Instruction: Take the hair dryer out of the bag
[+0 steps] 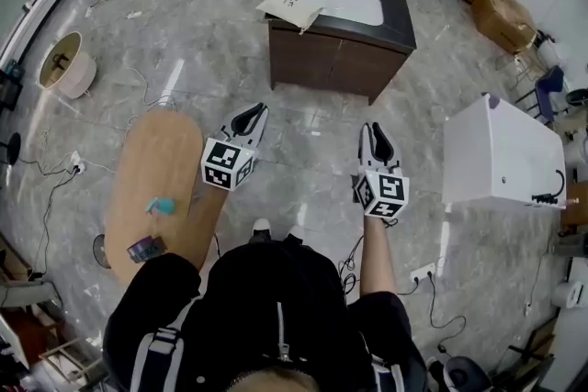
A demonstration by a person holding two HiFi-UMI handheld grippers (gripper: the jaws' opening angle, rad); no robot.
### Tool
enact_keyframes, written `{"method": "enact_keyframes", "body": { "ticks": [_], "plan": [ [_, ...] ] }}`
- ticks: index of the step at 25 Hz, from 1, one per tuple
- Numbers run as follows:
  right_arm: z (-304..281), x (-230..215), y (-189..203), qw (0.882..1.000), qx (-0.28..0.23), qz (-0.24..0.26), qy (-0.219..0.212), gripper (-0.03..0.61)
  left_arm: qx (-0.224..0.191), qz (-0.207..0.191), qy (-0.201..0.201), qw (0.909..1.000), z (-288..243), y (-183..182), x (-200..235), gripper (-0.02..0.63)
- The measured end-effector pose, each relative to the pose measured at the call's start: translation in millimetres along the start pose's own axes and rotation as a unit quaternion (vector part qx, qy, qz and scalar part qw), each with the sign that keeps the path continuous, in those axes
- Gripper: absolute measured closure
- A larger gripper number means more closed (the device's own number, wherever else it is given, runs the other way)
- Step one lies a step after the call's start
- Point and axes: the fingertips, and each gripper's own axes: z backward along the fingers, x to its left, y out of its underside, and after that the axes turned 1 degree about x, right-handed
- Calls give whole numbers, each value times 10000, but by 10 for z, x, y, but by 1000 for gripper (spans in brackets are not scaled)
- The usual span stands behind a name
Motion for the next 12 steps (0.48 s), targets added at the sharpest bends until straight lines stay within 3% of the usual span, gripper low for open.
{"method": "enact_keyframes", "body": {
  "ticks": [3,5,8,12],
  "plan": [
    [15,2,-20,9999,-14,98,53,446,-59,81,20,9999,6,-27,12,554],
    [26,-10,-36,9999,-25,126,72,414,-93,174,66,9998,2,-45,2,434],
    [48,-44,-47,9999,-47,136,75,386,-127,164,23,9998,-8,-61,-6,387],
    [56,-132,-25,9999,-48,136,40,380,-114,172,1,9998,-56,-55,-51,376]
  ]
}}
